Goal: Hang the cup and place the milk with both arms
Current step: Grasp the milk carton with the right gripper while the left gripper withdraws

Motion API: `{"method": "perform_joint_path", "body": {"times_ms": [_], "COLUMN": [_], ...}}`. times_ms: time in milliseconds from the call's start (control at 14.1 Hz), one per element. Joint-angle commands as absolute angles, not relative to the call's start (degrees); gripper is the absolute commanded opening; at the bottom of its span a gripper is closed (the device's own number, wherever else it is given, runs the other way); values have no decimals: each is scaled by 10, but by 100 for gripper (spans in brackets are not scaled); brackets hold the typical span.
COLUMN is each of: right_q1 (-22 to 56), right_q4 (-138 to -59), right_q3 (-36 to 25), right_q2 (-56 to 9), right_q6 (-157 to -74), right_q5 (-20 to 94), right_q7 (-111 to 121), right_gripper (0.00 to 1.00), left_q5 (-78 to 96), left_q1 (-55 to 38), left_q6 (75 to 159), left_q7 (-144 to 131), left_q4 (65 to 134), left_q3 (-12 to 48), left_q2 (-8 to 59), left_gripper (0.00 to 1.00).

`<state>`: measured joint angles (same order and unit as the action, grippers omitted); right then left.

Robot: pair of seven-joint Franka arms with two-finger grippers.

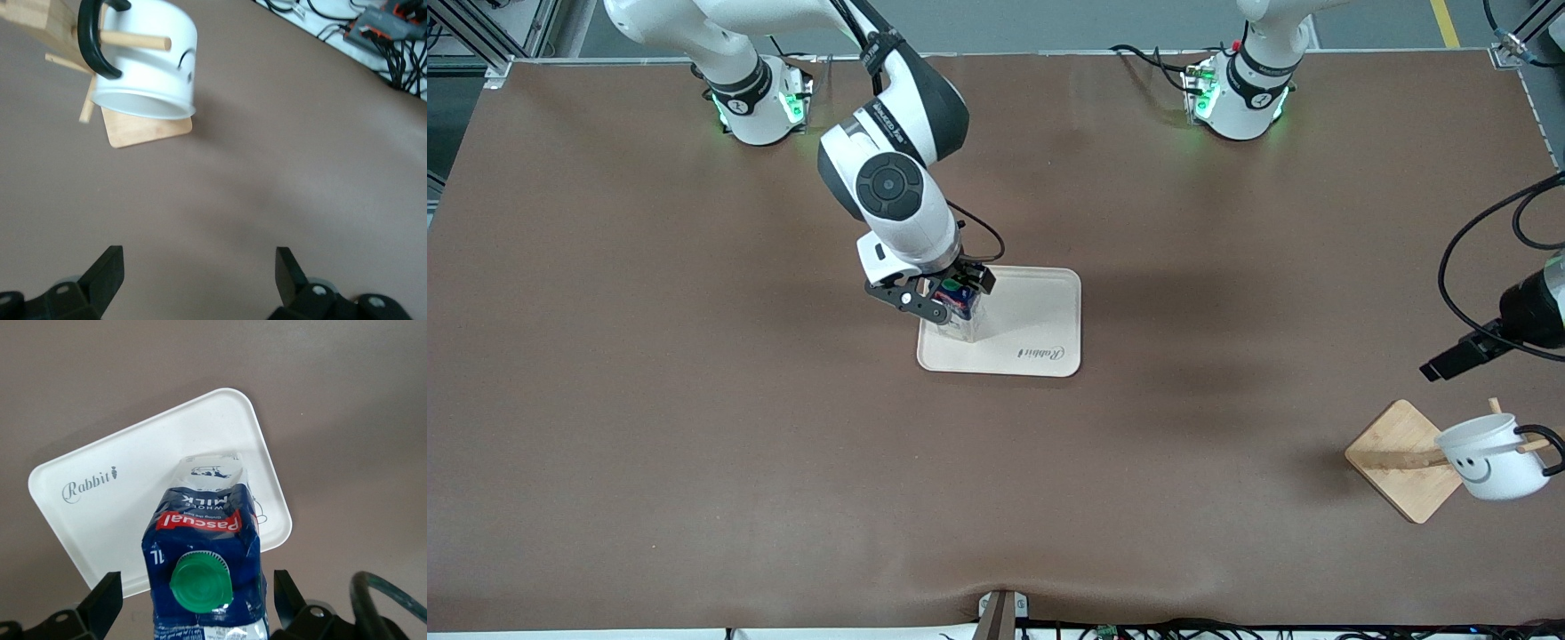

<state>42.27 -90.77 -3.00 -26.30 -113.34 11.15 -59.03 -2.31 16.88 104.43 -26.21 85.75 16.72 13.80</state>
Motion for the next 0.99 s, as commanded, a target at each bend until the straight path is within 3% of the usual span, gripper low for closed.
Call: {"method": "perform_joint_path", "body": {"times_ms": [0, 354, 425, 496, 567, 638, 921], "right_q1": [433, 444, 446, 446, 446, 442, 433], "right_q4": [-908, -911, -911, -911, -911, -911, -903], "right_q3": [-37, -37, -37, -37, -37, -36, -37], "right_q2": [-266, -281, -284, -286, -287, -287, -283], "right_q6": [-1136, -1142, -1145, -1143, -1138, -1136, -1134], "right_q5": [95, 94, 94, 94, 95, 96, 103], "right_q7": [-599, -596, -595, -593, -595, -594, -592], "right_gripper": [100, 100, 88, 65, 10, 0, 0], "left_q5": [-32, -32, -32, -32, -32, -32, -32], "left_q1": [171, 172, 172, 172, 172, 174, 177], "left_q6": [997, 952, 952, 952, 952, 952, 952], "left_q7": [-261, -257, -256, -248, -230, -202, -165], "left_q4": [862, 878, 890, 895, 895, 895, 888], "left_q3": [177, 218, 229, 236, 241, 243, 242], "left_q2": [106, 55, 43, 38, 35, 33, 32], "left_gripper": [100, 100, 100, 100, 100, 100, 100]}}
